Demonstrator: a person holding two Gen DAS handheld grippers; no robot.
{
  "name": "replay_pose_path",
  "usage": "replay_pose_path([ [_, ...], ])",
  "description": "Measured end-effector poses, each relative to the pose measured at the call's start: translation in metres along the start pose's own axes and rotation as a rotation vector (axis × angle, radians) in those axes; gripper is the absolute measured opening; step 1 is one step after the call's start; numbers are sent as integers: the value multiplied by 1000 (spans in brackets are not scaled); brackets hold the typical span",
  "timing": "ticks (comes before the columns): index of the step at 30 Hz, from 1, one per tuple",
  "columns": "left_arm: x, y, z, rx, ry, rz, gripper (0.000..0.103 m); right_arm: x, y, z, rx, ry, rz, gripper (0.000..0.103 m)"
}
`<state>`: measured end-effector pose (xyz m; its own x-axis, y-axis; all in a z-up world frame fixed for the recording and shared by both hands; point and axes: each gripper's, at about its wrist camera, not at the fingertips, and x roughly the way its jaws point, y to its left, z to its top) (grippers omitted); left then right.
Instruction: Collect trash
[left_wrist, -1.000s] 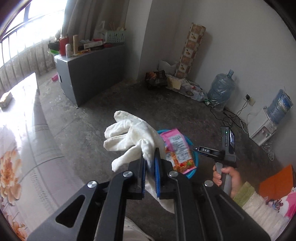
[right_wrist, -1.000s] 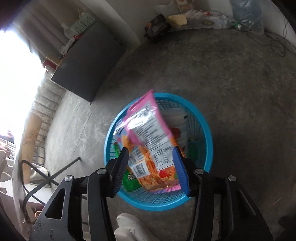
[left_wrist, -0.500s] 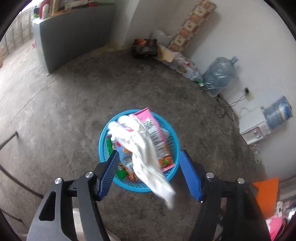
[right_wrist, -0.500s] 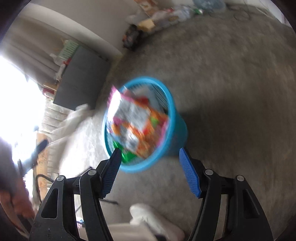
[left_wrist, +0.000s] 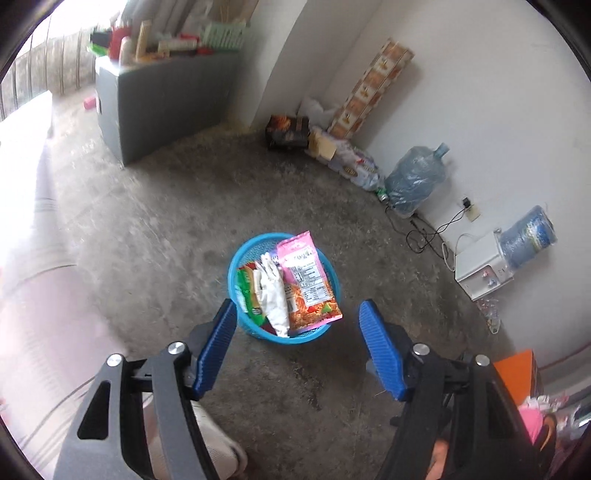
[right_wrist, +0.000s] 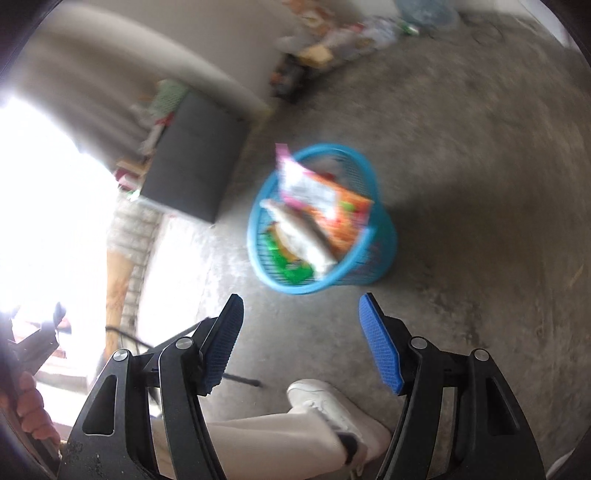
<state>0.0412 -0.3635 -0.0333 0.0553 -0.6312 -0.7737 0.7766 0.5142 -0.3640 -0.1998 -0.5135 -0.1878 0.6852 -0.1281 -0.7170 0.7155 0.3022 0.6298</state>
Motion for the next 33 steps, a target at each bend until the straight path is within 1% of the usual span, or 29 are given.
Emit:
replay_pose_path([
  [1,-15,3,-4,11,-19,12,73,-5,11,-3,-17,6,36,63],
  [3,-48,11,-16,29,-51,40,75,-16,37,-7,-58,8,97,64],
  [5,-81,20,-30,34,-75,62,77,-27,67,-15,-130,5,118,67],
  [7,-113,32,-46,17,-122,92,83,-40,103,-28,-235,-15,107,71],
  [9,-146,46,-64,-18,-184,146,88,-52,139,-46,-358,-37,90,76],
  [11,-174,58,-81,-58,-241,199,93,-63,172,-64,-476,-63,72,83],
  [12,-186,64,-88,-74,-266,226,97,-69,190,-75,-539,-78,61,85],
  [14,-210,75,-105,-110,-311,289,97,-81,219,-93,-641,-118,52,94],
  [17,-235,92,-128,-169,-344,398,97,-98,258,-122,-791,-196,59,95],
  [20,-251,112,-152,-229,-351,488,97,-105,279,-145,-911,-252,50,95],
  [22,-254,124,-167,-260,-352,556,97,-103,290,-160,-979,-281,13,95],
  [24,-257,134,-181,-278,-355,625,97,-99,297,-172,-1029,-290,-24,95],
  [27,-266,145,-195,-278,-348,740,97,-93,300,-186,-1050,-296,-28,95],
  [29,-277,147,-203,-286,-365,819,97,-90,301,-190,-1047,-284,-30,95],
  [31,-284,148,-205,-301,-366,862,97,-88,300,-193,-1045,-265,-37,95],
  [33,-283,152,-206,-332,-322,865,97,-83,296,-196,-1045,-224,-59,95],
])
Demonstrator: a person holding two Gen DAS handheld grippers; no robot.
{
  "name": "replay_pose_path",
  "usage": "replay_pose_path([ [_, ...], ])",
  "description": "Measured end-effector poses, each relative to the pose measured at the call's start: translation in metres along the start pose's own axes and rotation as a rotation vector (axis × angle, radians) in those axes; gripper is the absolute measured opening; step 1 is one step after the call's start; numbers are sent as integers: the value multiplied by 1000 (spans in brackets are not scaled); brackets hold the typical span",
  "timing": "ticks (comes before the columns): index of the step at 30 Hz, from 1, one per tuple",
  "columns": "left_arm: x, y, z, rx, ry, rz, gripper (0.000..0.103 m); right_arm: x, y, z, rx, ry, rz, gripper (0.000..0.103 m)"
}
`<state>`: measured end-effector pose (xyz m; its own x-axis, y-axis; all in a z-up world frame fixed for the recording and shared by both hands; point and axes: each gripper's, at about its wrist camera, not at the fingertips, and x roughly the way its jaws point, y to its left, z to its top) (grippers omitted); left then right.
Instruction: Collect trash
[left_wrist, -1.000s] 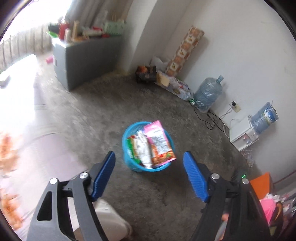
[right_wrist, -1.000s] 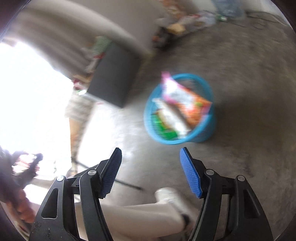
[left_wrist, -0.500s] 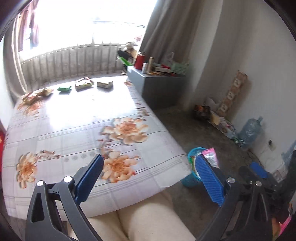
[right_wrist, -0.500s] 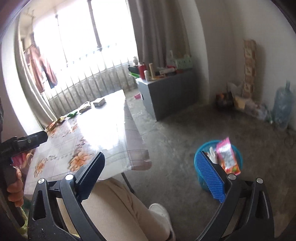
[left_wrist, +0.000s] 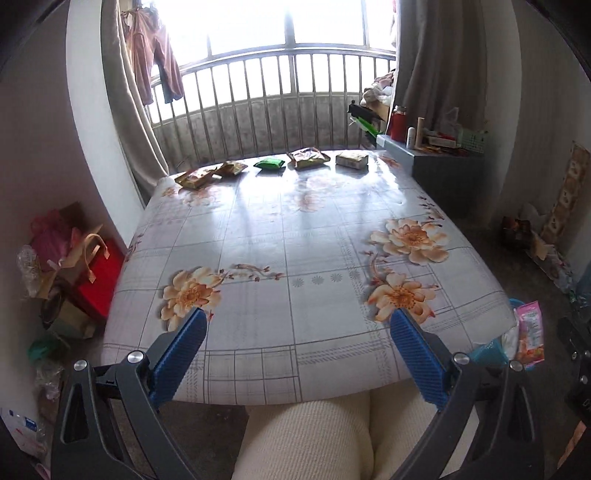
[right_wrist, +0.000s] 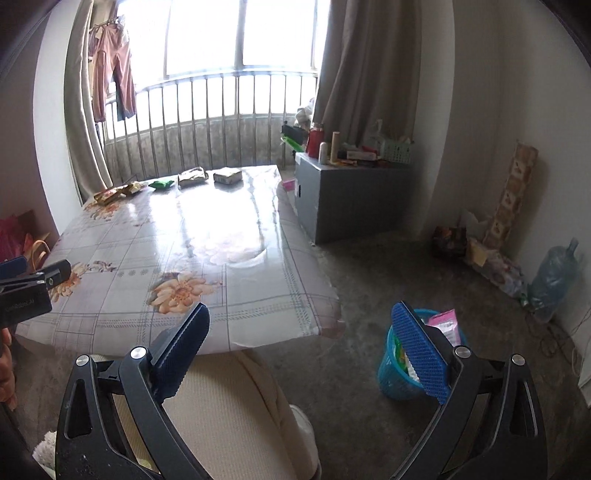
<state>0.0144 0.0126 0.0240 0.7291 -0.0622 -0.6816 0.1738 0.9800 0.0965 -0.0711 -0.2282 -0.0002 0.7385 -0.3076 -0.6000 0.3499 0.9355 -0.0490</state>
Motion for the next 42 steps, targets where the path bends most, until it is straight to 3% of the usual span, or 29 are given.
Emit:
replay_pose_path([
  [4,17,-3,-17,-40,96,33,97,12,11,-11,-16,117,-22,95],
  [9,28,-5,-35,-63,162,44,97,19,24,-20,-68,176,-42,95],
  [23,18,11,-26,-102,100,129,97,19,41,-7,-84,148,-33,95],
  [42,16,13,-28,-113,103,143,97,12,43,-8,-84,131,-35,95],
])
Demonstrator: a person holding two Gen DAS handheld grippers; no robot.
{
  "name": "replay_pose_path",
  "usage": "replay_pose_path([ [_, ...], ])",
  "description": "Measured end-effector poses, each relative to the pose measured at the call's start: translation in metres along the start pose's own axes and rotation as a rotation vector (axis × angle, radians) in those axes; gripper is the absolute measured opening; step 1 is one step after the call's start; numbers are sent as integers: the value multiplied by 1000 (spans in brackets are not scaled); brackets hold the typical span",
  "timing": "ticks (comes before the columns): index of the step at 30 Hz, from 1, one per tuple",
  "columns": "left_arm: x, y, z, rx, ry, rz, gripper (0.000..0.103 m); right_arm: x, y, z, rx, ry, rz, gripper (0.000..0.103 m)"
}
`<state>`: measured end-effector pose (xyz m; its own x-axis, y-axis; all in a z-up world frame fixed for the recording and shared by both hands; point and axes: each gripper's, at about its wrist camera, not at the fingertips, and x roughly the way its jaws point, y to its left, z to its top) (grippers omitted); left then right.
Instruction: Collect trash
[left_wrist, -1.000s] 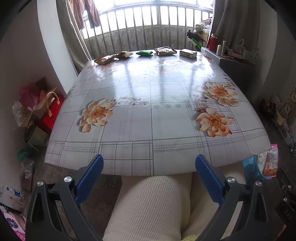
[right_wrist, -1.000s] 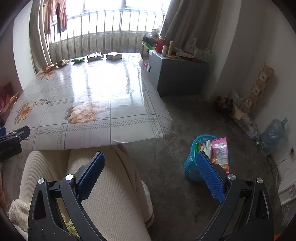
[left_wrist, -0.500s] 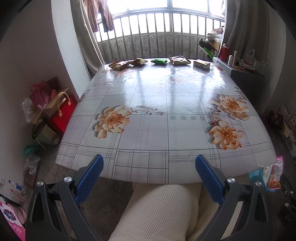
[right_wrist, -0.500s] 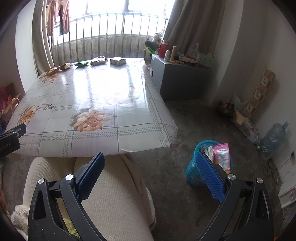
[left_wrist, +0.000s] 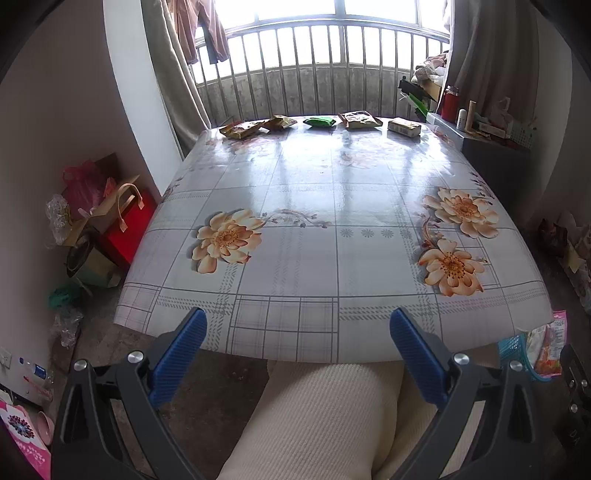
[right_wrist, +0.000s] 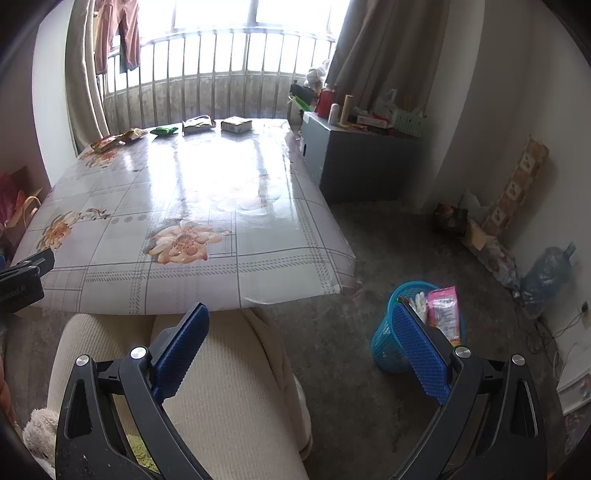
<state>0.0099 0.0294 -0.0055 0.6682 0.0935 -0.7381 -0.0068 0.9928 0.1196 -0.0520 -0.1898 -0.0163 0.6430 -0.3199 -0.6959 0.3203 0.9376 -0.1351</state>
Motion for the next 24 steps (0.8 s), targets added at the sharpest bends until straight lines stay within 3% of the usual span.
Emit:
replay_pose_path([
  [24,-2,-2,-1,7,11,-2,97,-3,1,2,-11,-15,-10,95],
])
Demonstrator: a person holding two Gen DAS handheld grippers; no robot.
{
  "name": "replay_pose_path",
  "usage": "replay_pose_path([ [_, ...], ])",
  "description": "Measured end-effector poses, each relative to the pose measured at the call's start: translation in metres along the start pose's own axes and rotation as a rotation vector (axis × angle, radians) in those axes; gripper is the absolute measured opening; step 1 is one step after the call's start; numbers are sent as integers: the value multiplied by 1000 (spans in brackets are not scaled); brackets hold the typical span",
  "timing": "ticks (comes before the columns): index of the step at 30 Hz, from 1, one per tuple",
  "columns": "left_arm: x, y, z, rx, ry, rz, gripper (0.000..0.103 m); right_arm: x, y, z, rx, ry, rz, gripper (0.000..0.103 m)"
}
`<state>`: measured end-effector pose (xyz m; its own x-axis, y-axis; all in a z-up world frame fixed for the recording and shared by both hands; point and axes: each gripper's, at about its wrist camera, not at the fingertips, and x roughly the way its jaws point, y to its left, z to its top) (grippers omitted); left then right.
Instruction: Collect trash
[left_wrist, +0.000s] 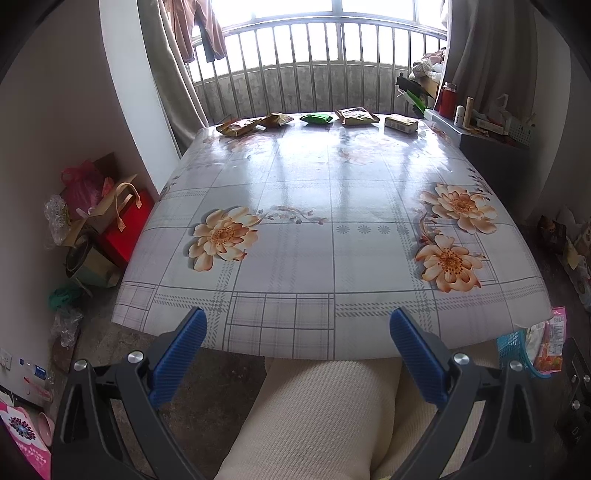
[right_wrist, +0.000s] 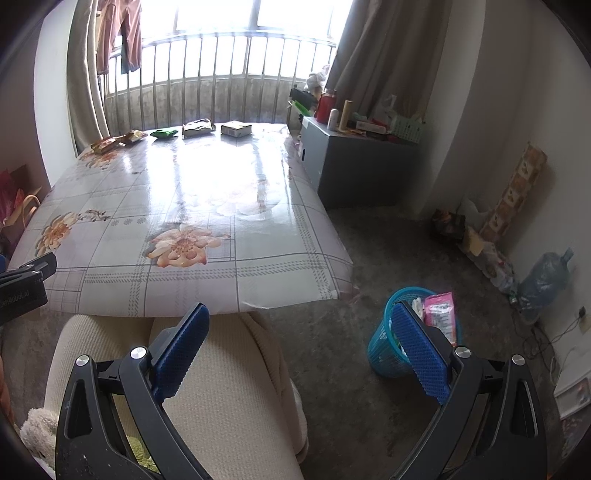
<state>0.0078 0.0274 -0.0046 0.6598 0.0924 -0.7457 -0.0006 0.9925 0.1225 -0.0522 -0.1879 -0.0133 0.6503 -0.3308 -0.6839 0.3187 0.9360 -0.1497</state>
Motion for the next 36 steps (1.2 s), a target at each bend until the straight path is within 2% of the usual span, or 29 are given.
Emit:
replay_pose_path([
  [36,6,1,0,17,15,-1,97,-1,1,5,4,-9,16,95],
])
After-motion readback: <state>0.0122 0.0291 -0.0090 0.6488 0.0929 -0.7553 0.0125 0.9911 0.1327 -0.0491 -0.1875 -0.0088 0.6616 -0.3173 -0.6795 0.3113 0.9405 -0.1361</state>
